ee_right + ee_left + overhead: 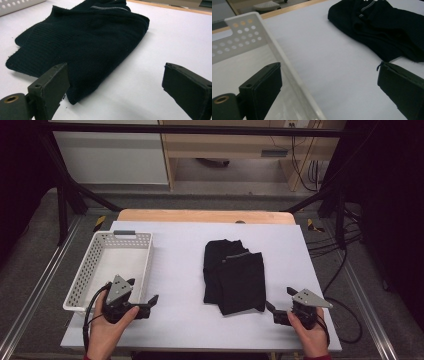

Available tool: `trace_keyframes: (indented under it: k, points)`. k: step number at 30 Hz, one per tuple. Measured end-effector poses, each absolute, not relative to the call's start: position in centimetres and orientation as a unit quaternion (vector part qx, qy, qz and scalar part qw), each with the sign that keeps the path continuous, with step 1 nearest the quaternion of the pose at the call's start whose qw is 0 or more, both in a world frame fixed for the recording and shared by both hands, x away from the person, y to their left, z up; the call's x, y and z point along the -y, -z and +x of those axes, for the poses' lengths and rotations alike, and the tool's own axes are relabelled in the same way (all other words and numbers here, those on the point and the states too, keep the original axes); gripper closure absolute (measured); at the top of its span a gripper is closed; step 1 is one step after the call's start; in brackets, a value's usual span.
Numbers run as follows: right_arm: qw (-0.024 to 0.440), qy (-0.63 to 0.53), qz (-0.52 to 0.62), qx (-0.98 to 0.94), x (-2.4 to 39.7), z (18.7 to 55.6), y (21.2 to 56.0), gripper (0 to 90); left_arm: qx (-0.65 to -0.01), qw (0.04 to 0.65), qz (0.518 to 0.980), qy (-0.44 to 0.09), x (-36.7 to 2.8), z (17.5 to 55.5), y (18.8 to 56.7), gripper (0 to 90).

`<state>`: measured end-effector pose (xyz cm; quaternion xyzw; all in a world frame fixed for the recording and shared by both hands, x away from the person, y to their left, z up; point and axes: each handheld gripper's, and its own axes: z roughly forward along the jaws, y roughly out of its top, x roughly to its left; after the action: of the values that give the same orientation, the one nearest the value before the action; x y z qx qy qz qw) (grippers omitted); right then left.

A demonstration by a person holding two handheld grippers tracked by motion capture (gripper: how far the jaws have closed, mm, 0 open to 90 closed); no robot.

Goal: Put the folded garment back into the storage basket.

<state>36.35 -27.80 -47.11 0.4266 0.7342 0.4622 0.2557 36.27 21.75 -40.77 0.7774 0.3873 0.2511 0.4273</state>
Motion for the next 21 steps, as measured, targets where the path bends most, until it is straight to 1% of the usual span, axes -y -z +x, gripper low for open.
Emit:
trace_keyframes:
  k: [6, 9, 12, 16, 21]
  points:
    - [0.252, -0.466, 0.431, -0.731, 27.8, 36.3, 47.0, 6.6, -0.369, 0.419, 0.791, -0.251, -19.4, 36.4, 40.9, 5.4]
    - [0.234, -0.462, 0.441, -0.733, 27.6, 36.5, 46.9, 7.5, -0.356, 0.411, 0.803, -0.244, -17.6, 36.7, 41.2, 5.7]
    - [0.229, -0.458, 0.445, -0.735, 27.5, 36.6, 46.9, 7.6, -0.351, 0.409, 0.808, -0.239, -16.8, 36.9, 41.2, 6.0]
    - [0.226, -0.45, 0.448, -0.739, 27.6, 36.4, 47.1, 8.6, -0.338, 0.397, 0.821, -0.232, -14.6, 38.1, 41.6, 6.2]
    - [0.224, -0.447, 0.455, -0.737, 27.7, 36.6, 47.2, 8.3, -0.333, 0.393, 0.828, -0.22, -13.3, 39.0, 42.0, 6.5]
